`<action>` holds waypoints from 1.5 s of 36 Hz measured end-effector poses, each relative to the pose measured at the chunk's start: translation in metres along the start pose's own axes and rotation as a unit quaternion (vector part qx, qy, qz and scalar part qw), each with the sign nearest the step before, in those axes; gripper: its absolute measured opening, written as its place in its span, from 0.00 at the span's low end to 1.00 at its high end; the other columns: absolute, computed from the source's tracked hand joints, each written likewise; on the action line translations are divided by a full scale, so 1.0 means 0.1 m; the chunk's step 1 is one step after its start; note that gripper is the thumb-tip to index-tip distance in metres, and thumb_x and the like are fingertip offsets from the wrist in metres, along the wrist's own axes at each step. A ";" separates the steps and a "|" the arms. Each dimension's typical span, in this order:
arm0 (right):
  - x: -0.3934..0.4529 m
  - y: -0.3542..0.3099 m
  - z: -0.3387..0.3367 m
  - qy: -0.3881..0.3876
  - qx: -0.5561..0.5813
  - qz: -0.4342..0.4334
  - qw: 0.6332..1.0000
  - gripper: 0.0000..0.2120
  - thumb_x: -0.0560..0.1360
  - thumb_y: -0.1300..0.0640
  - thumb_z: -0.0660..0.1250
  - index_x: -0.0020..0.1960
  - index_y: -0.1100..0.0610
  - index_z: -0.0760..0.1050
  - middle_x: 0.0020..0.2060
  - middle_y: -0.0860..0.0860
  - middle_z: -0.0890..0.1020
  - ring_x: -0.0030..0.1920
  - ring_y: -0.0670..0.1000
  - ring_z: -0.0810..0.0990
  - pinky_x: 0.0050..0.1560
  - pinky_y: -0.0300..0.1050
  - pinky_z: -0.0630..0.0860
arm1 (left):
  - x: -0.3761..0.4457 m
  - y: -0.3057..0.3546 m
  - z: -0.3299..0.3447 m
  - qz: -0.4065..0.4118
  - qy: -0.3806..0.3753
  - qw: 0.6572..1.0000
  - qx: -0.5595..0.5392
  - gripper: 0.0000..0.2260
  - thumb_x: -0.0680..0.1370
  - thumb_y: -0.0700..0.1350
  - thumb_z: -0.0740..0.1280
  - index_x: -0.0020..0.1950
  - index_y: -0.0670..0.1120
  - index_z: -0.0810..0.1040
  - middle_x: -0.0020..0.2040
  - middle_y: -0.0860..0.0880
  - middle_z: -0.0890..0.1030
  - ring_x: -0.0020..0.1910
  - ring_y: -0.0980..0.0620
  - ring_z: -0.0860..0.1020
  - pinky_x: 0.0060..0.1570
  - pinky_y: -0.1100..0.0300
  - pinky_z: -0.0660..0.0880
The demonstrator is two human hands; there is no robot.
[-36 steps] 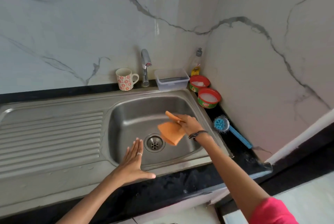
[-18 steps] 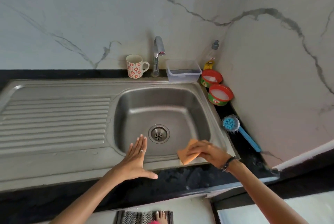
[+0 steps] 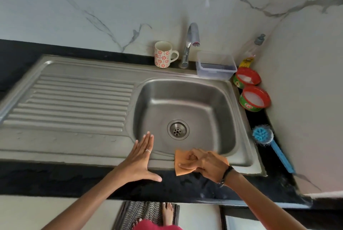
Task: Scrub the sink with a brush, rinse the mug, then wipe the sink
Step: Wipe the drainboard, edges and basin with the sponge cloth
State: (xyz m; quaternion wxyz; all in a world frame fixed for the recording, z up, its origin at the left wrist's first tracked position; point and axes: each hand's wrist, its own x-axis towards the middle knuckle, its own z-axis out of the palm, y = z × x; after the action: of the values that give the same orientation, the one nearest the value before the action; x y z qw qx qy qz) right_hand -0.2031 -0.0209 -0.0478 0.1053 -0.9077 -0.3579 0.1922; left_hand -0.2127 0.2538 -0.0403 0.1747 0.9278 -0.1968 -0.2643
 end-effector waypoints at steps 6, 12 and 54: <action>0.30 -0.16 0.01 -0.002 0.017 -0.078 0.997 0.29 0.74 0.63 0.64 0.67 0.36 0.64 0.53 0.54 0.74 0.51 0.57 0.74 0.46 0.54 0.76 | -0.15 -0.08 0.04 -0.046 0.052 0.998 -0.010 0.61 0.54 0.78 0.53 0.66 0.43 0.21 0.68 0.49 0.21 0.68 0.52 0.24 0.66 0.61 0.27; 0.62 -0.41 0.04 0.008 0.029 -0.128 0.991 0.34 0.72 0.64 0.63 0.68 0.34 0.59 0.52 0.56 0.73 0.50 0.58 0.75 0.43 0.53 0.76 | -0.35 -0.19 0.16 -0.095 0.136 0.986 -0.009 0.58 0.60 0.73 0.58 0.66 0.50 0.18 0.71 0.47 0.26 0.67 0.59 0.22 0.62 0.67 0.21; 2.47 -2.50 0.11 0.024 -0.157 -0.126 0.979 0.39 0.64 0.64 0.73 0.66 0.41 0.59 0.50 0.56 0.77 0.41 0.55 0.80 0.30 0.43 0.78 | -2.01 -2.29 -0.15 -0.223 0.191 0.951 -0.098 0.60 0.62 0.77 0.60 0.71 0.41 0.28 0.73 0.45 0.30 0.67 0.53 0.28 0.65 0.56 0.29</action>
State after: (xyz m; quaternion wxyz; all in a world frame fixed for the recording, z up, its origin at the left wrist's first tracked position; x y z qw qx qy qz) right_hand -0.1950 0.3304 -0.0429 -0.0062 -0.8650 -0.4923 0.0970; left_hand -0.2991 0.5459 -0.0418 0.2357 0.9596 0.0787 -0.1318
